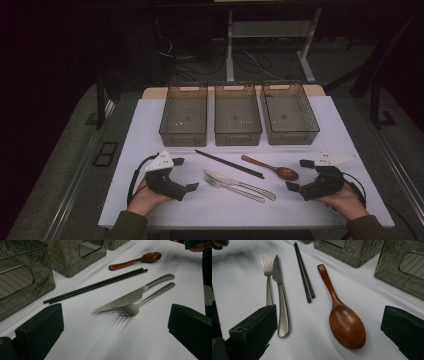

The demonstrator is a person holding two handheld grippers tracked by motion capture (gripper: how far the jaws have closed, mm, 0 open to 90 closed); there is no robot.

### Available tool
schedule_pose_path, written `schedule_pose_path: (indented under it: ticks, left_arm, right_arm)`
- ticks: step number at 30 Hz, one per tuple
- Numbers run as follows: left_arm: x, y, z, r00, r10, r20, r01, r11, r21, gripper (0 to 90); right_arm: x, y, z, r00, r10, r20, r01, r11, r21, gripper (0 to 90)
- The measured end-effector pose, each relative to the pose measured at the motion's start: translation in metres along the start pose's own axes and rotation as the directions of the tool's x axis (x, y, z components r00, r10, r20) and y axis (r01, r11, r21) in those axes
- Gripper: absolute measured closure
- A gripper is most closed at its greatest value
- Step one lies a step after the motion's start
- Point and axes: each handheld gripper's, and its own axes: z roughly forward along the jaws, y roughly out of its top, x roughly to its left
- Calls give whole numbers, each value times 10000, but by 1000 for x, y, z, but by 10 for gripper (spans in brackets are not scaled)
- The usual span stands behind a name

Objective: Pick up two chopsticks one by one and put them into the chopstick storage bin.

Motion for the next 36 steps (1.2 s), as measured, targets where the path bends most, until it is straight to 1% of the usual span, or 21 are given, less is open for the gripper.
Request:
schedule_pose_path:
  ticks: [3, 4, 7, 10, 12, 13, 14, 17, 20, 24, 26, 27, 29, 34, 36]
  left_arm:
    - [0, 0, 0, 10000, 12, 21, -12, 10000, -3, 0]
    - [0, 0, 1, 10000, 26, 34, -26, 10000, 33, 0]
    - [1, 0, 1, 10000, -31, 43, 31, 10000, 4, 0]
    - [0, 0, 3, 10000, 5, 61, -5, 10000, 74, 0]
    - [0, 0, 2, 10000, -76, 45, 76, 10000, -32, 0]
    - [0, 0, 2, 10000, -76, 45, 76, 10000, -32, 0]
    - [0, 0, 1, 10000, -23, 47, 23, 10000, -9, 0]
    - [-1, 0, 0, 10000, -27, -3, 27, 10000, -10, 0]
    - [-1, 0, -1, 10000, -48, -39, 48, 10000, -27, 0]
    - [-1, 0, 0, 10000, -81, -37, 81, 9999, -73, 0]
    - [-1, 0, 0, 10000, -46, -45, 46, 10000, -51, 0]
    - [-1, 0, 0, 10000, -43, -49, 43, 10000, -54, 0]
    - [-1, 0, 0, 10000, -60, -39, 60, 9999, -86, 0]
    - [-1, 0, 1, 10000, -59, 5, 59, 10000, -51, 0]
    - [-2, 0, 1, 9999, -100, 14, 101, 9999, -109, 0]
  right_arm:
    - [0, 3, 1, 10000, -3, -12, 3, 10000, -57, 0]
    - [0, 3, 2, 10000, 16, -53, -16, 10000, 12, 0]
    - [-1, 5, 2, 9998, 130, -174, -132, 9999, -101, 0]
    - [-2, 8, 5, 9995, 51, -305, -54, 9999, -94, 0]
    - [-3, 10, 7, 9991, -20, -413, 20, 10000, -15, 0]
    - [-3, 11, 8, 9989, 25, -468, -26, 10000, -19, 0]
    - [-2, 12, 8, 9989, 8, -466, -9, 10000, -17, 0]
    - [-1, 16, 9, 9985, -51, -550, 53, 10000, 41, 0]
    - [0, 20, 10, 9982, -232, -558, 234, 9997, 30, 0]
    - [1, 25, 12, 9975, -357, -616, 354, 9994, -53, 1]
    - [0, 26, 14, 9973, -373, -626, 370, 9993, -55, 5]
    - [0, 27, 14, 9972, -364, -657, 361, 9993, -63, 36]
    - [1, 28, 16, 9969, -444, -642, 436, 9990, -138, 36]
    - [1, 33, 22, 9960, -539, -717, 534, 9985, -85, 48]
    - [2, 36, 24, 9957, -534, -763, 530, 9986, -72, 49]
